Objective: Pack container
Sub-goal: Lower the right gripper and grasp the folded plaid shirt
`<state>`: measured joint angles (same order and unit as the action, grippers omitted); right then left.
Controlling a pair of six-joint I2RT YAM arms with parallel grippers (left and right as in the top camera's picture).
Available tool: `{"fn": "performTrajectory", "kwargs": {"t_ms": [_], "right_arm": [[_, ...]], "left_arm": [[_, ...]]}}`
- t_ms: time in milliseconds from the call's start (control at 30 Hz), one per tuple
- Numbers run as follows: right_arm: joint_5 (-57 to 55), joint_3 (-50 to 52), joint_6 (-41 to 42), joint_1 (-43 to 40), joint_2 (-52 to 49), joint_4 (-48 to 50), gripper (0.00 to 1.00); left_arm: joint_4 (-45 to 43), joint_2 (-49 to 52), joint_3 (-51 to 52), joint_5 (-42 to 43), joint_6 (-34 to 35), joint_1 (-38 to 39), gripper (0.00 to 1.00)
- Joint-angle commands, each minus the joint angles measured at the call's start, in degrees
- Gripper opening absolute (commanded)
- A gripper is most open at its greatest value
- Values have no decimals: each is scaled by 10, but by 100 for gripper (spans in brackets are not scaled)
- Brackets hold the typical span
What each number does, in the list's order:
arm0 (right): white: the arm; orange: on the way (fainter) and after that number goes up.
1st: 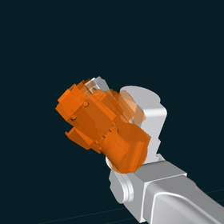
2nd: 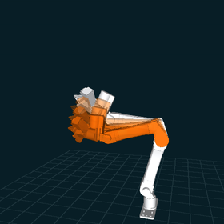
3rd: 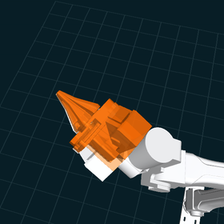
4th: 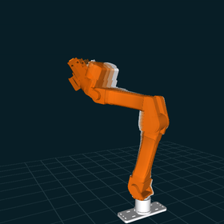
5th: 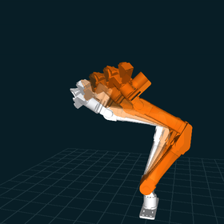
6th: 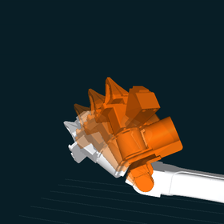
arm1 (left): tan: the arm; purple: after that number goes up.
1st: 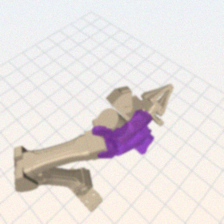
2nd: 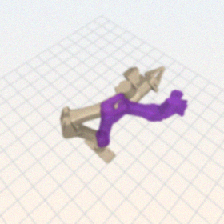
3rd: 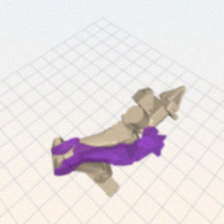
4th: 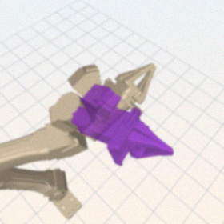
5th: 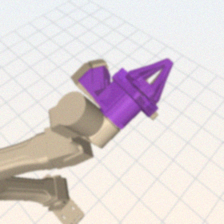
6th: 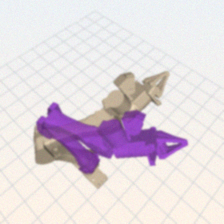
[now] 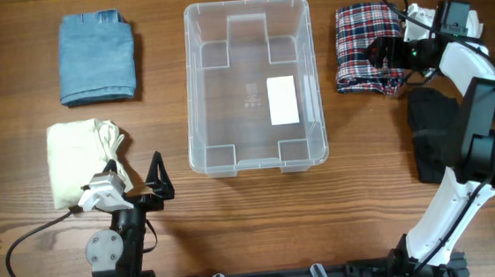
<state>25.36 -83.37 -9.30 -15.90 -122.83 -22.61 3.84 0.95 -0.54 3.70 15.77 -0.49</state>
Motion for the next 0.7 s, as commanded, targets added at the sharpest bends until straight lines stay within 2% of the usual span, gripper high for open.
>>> {"fn": "performTrajectory", "kwargs": {"t_ms": [0,233,367,567,667], "right_arm": [[22,3,0,3,-43,0,100],[68,2,5,3,-55,7,99],[118,2,30,3,-55,17,72],[123,2,82,3,-55,25,50],[155,-2,110,1,-54,34,34]], "left_arm": [[3,0,2,-3,-3,-4,100],[3,0,2,-3,-3,-4,100],[3,0,2,-3,-3,-4,100],[3,0,2,-3,-3,-4,100],[3,0,2,-3,-3,-4,100]]}}
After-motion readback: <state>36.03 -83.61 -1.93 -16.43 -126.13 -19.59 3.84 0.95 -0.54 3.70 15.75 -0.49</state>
